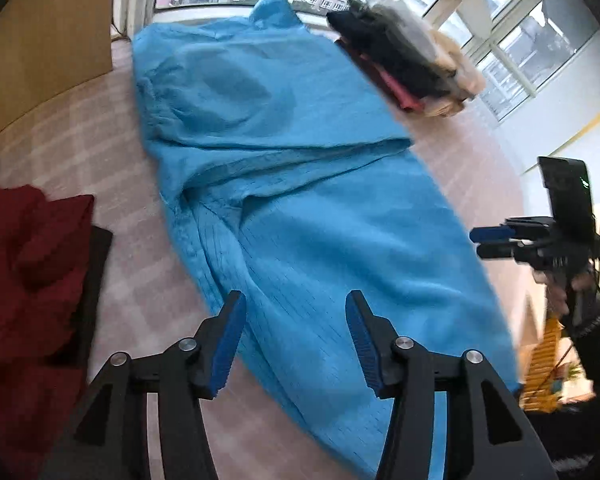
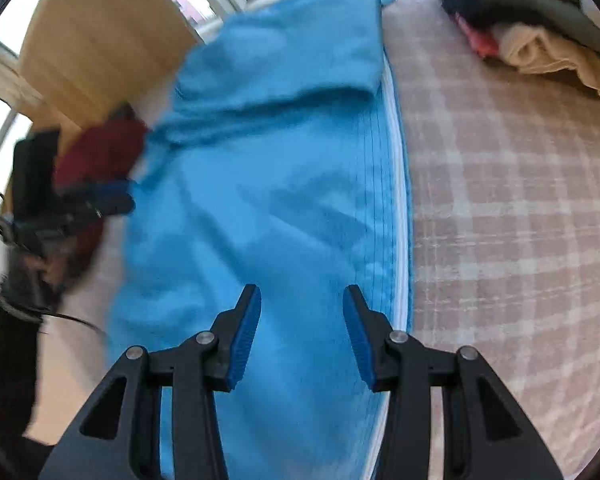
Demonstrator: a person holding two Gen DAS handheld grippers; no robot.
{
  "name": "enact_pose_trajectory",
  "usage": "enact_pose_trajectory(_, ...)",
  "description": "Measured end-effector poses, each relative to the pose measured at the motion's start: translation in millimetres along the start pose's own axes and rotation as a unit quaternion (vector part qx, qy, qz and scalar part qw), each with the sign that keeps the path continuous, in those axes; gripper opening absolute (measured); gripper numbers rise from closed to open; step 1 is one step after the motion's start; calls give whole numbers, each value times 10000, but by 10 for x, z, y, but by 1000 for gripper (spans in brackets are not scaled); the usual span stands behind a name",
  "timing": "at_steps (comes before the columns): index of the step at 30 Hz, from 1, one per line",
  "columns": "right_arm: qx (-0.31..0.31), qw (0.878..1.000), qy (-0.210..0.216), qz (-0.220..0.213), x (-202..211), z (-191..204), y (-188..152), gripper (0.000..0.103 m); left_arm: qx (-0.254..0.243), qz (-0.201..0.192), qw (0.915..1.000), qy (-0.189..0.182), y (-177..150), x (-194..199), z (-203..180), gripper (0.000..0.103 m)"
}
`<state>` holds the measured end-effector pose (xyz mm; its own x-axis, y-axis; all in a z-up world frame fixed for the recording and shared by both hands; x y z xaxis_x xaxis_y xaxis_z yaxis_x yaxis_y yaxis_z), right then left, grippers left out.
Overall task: Fold clothes
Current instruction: 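Lay the cuff on the jacket and open the left tool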
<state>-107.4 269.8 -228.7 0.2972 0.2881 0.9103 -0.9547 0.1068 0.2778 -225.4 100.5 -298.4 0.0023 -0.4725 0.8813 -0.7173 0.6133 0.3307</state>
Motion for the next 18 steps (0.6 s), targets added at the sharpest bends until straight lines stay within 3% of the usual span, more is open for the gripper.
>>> enact_pose_trajectory(3, 195, 9986, -499, -27, -26, -1, -53, 42, 102, 84, 9995, 287, -70, -18, 121, 46)
enact_pose_trajectory(5, 175, 9985, -505, -83, 108, 30, -88, 42, 173, 86, 9991, 379, -150, 105, 152, 45)
enact_pose_trajectory(7, 189, 9982, -496, -270, 357, 78, -200, 42, 241, -30, 9993, 267, -297, 356, 73, 45)
enact_pose_trajectory(9, 203, 9975, -490, -470, 642, 93, -416, 49, 198, -161, 9995, 197, -494, 609, -91, 50)
enact_pose_trajectory(10, 191, 9972, -476, -537, 756, 88, -548, 54, 206, -199, 9995, 135, -640, 700, -188, 53)
enact_pose_trajectory(13, 9, 9980, -368, -523, 873, 19, -991, 55, 325, -234, 9991, -130, -1154, 927, -489, 59)
enact_pose_trajectory(18, -376, 9987, -204, -266, 773, -126, -1617, 55, 1037, 68, 9919, -724, -1933, 740, -885, 64)
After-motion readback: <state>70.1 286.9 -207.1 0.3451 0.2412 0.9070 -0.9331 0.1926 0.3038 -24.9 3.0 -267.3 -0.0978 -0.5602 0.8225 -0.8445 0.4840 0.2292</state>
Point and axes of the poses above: each gripper's, at about its wrist camera, not at the fingertips, and x roughly against the way its jaws point, z to its left, y to its top, the point moved 3 cm from there along -x, roughly the way its jaws point, and after that the axes turned 2 degrees about x, right-handed, at the moved point
